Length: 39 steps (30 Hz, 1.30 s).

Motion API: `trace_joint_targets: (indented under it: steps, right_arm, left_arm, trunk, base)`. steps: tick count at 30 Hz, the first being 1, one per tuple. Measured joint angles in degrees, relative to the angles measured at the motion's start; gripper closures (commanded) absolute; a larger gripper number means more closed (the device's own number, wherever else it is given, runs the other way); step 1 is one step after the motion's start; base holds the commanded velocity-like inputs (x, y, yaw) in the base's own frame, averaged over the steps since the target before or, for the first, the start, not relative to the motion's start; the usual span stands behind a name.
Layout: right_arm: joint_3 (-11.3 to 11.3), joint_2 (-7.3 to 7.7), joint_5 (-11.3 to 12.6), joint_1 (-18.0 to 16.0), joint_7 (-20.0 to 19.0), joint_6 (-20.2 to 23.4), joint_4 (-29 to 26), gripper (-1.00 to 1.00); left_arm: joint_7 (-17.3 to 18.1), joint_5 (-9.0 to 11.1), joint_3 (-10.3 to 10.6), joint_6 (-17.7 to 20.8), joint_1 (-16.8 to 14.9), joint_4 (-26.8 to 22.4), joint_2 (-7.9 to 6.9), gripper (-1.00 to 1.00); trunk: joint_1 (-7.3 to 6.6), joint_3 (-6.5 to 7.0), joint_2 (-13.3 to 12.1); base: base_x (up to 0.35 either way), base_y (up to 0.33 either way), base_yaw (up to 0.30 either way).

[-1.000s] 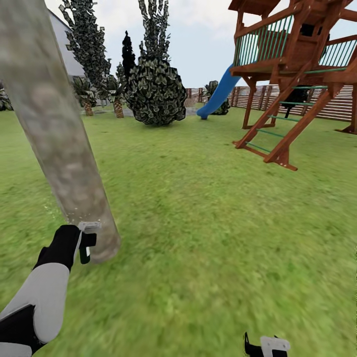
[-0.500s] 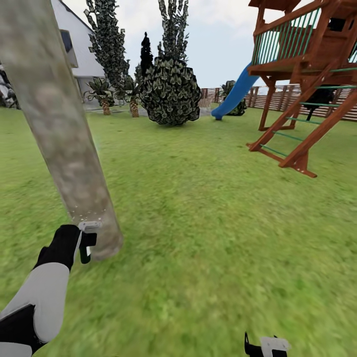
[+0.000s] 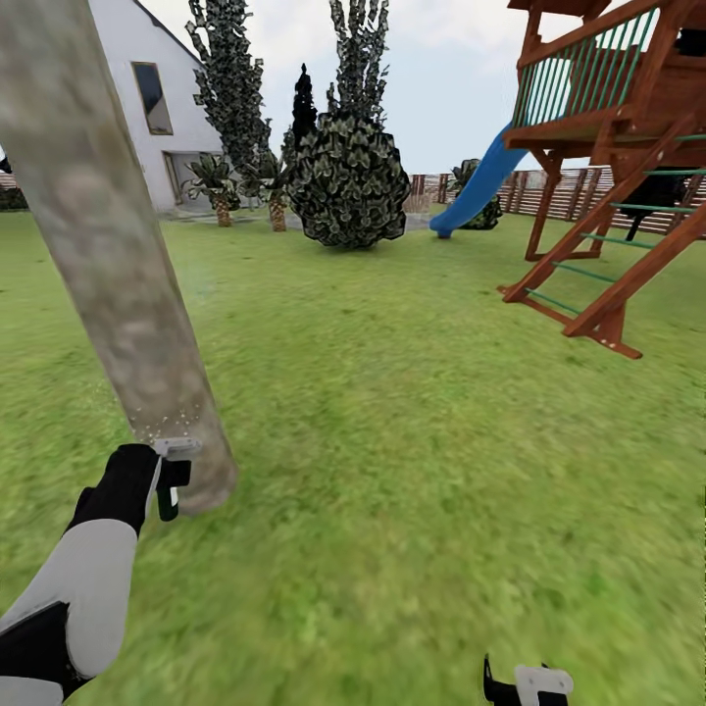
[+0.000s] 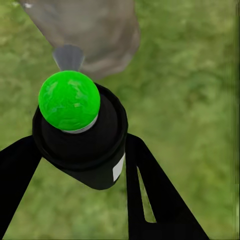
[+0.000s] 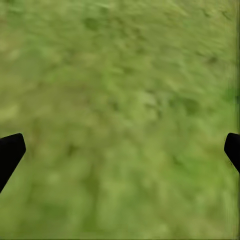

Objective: In the garden, pick up the pesticide atomizer on the floor and spray pesticide onto both trees until each tree trunk is fully covered.

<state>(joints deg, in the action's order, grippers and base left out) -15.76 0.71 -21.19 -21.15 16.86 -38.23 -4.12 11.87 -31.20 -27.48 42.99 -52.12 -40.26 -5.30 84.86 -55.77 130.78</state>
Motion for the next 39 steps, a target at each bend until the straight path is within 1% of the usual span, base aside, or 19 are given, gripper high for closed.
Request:
trace_joint_targets:
  steps: [11, 13, 14, 15, 16, 18, 20, 22, 23, 24, 25, 27, 28, 30, 31, 33, 35, 37, 39]
  right_arm:
    - [0.0, 0.00, 0.0, 0.0, 0.0, 0.0, 0.0, -1.00]
    - [0.0, 0.00, 0.0, 0.0, 0.0, 0.0, 0.0, -1.00]
    - [0.0, -0.01, 0.0, 0.0, 0.0, 0.0, 0.0, -1.00]
    - [0.0, -0.01, 0.0, 0.0, 0.0, 0.0, 0.0, -1.00]
    - [0.0, -0.02, 0.0, 0.0, 0.0, 0.0, 0.0, -1.00]
    - [0.0, -0.03, 0.0, 0.0, 0.0, 0.0, 0.0, -1.00]
    - [0.0, -0.03, 0.0, 0.0, 0.0, 0.0, 0.0, -1.00]
    - [0.0, -0.04, 0.0, 0.0, 0.0, 0.0, 0.0, -1.00]
    - [0.0, -0.02, 0.0, 0.0, 0.0, 0.0, 0.0, -1.00]
    - [0.0, -0.02, 0.0, 0.0, 0.0, 0.0, 0.0, -1.00]
    - [0.1, -0.04, 0.0, 0.0, 0.0, 0.0, 0.0, -1.00]
    - [0.1, -0.06, 0.0, 0.0, 0.0, 0.0, 0.0, -1.00]
    - [0.1, -0.08, 0.0, 0.0, 0.0, 0.0, 0.0, -1.00]
    - [0.1, -0.09, 0.0, 0.0, 0.0, 0.0, 0.0, -1.00]
    - [0.1, -0.09, 0.0, 0.0, 0.0, 0.0, 0.0, -1.00]
    - [0.1, -0.09, 0.0, 0.0, 0.0, 0.0, 0.0, -1.00]
    - [0.0, -0.06, 0.0, 0.0, 0.0, 0.0, 0.0, -1.00]
    - [0.0, -0.02, 0.0, 0.0, 0.0, 0.0, 0.0, -1.00]
    - [0.0, 0.00, 0.0, 0.0, 0.0, 0.0, 0.0, -1.00]
  left_arm:
    - [0.0, -0.2, 0.0, 0.0, 0.3, 0.0, -0.16, 1.00]
    - [0.0, -0.5, -0.3, -0.1, 0.6, 0.0, -1.05, 1.00]
    - [0.0, -0.7, -0.4, -0.1, 0.8, 0.1, -2.56, 1.00]
    - [0.1, -0.4, -0.4, -0.2, 0.9, 0.2, -3.25, 1.00]
    - [0.0, 0.1, -0.3, -0.2, 0.9, 0.5, -3.24, 1.00]
    - [0.0, 0.6, -0.1, -0.2, 1.0, 0.8, -2.06, 1.00]
    - [0.0, 0.6, -0.1, -0.2, 1.0, 0.9, 0.58, 1.00]
    - [0.0, -0.1, -0.2, -0.3, 0.9, 0.6, 0.84, 1.00]
    - [0.0, -0.3, -0.3, -0.3, 0.9, 0.5, 0.53, 1.00]
    - [-0.1, -0.8, -0.5, -0.4, 1.1, 0.4, -0.92, 1.00]
    - [-0.1, -1.0, -0.5, -0.5, 1.8, 0.6, -2.99, 1.00]
    - [-0.1, -0.1, -0.5, -0.6, 2.2, 0.9, -3.84, 1.00]
    - [-0.1, 0.4, -0.4, -0.5, 2.3, 1.0, -3.48, 1.00]
    - [-0.1, 1.0, -0.2, -0.5, 2.4, 1.0, -0.31, 1.00]
    - [-0.1, 0.6, -0.1, -0.5, 2.3, 1.0, 0.66, 1.00]
    - [-0.1, 0.4, -0.1, -0.6, 2.2, 1.0, 1.83, 1.00]
    - [-0.2, 0.1, -0.3, -0.6, 2.2, 0.9, 2.02, 1.00]
    - [-0.2, -0.3, -0.4, -0.7, 2.2, 0.8, 1.47, 1.00]
    - [-0.2, -0.8, -0.4, -0.8, 2.3, 0.9, -0.63, 1.00]
  trunk:
    - [-0.01, 0.00, 0.0]
    - [-0.01, 0.00, 0.0]
    - [-0.01, 0.00, 0.0]
    - [-0.01, 0.00, 0.0]
    - [-0.01, 0.00, 0.0]
    - [-0.01, 0.00, 0.0]
    - [-0.01, 0.00, 0.0]
    - [-0.01, 0.00, 0.0]
    - [-0.01, 0.00, 0.0]
    - [-0.01, 0.00, 0.0]
    - [-0.01, 0.00, 0.0]
    - [-0.01, 0.00, 0.0]
    - [-0.01, 0.00, 0.0]
    - [-0.01, 0.00, 0.0]
    - [-0.01, 0.00, 0.0]
    - [-0.01, 0.00, 0.0]
    - [-0.01, 0.00, 0.0]
    - [-0.01, 0.00, 0.0]
    - [0.00, 0.00, 0.0]
  base:
    - [0.144, -0.246, 0.263]
    - [0.195, -0.234, 0.278]
    - [0.193, -0.234, 0.278]
    - [0.187, -0.234, 0.278]
    - [0.181, -0.234, 0.278]
    - [0.178, -0.234, 0.278]
    - [0.176, -0.234, 0.278]
    - [0.175, -0.234, 0.278]
    - [0.175, -0.234, 0.278]
    - [0.175, -0.234, 0.278]
    - [0.175, -0.234, 0.278]
    - [0.175, -0.234, 0.277]
    - [0.175, -0.234, 0.273]
    - [0.175, -0.234, 0.254]
    - [0.175, -0.234, 0.216]
    - [0.175, -0.234, 0.096]
    - [0.175, -0.234, 0.018]
    - [0.158, -0.239, 0.004]
    - [0.052, -0.265, 0.001]
